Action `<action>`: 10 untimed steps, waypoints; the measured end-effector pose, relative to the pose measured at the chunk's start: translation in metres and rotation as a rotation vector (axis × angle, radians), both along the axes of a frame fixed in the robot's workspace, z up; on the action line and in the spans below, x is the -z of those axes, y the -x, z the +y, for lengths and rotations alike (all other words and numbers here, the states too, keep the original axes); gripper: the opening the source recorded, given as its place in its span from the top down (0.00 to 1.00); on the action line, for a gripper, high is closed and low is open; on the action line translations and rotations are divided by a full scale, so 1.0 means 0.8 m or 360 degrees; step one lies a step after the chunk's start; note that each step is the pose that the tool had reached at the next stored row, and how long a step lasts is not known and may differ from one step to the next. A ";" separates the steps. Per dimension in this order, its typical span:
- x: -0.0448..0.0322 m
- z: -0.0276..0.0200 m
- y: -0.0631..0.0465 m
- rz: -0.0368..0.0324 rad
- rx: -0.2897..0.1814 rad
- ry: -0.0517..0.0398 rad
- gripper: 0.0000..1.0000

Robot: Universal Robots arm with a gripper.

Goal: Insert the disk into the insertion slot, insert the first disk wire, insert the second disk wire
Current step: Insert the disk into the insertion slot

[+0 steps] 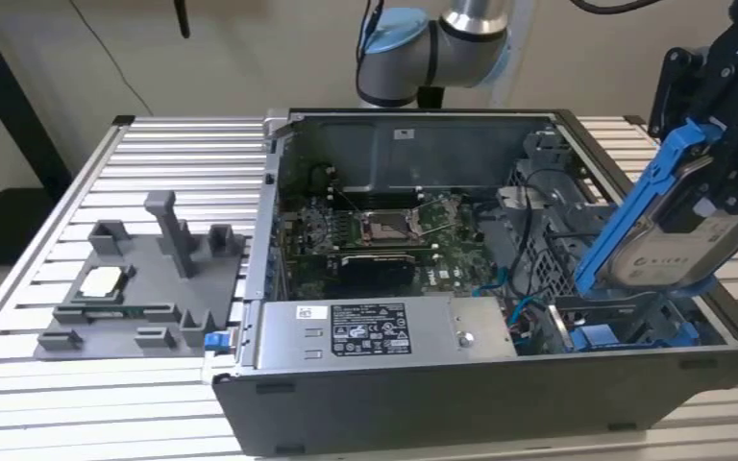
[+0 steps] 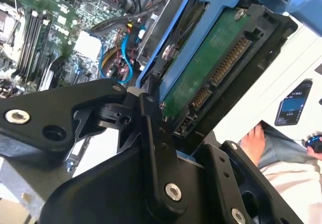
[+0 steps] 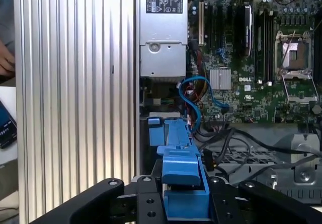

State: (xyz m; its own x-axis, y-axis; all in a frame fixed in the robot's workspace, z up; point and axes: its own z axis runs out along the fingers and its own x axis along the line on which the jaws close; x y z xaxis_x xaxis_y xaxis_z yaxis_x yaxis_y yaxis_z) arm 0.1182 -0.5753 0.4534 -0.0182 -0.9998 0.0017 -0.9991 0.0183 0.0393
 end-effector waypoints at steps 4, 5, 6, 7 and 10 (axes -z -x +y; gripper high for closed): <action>0.0086 -0.0005 -0.001 0.0000 0.0000 -0.0005 0.67; 0.0098 -0.0007 -0.001 0.0000 0.0000 -0.0009 0.67; 0.0114 -0.0008 -0.001 0.0000 -0.0001 -0.0014 0.67; 0.0131 -0.0009 -0.001 0.0000 -0.0001 -0.0019 0.67; 0.0195 -0.0010 -0.001 0.0000 -0.0001 -0.0023 0.67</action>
State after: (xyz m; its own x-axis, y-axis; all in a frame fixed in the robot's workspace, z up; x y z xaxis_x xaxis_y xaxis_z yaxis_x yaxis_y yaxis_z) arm 0.1187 -0.5761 0.4378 -0.0176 -0.9998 -0.0127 -0.9991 0.0171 0.0394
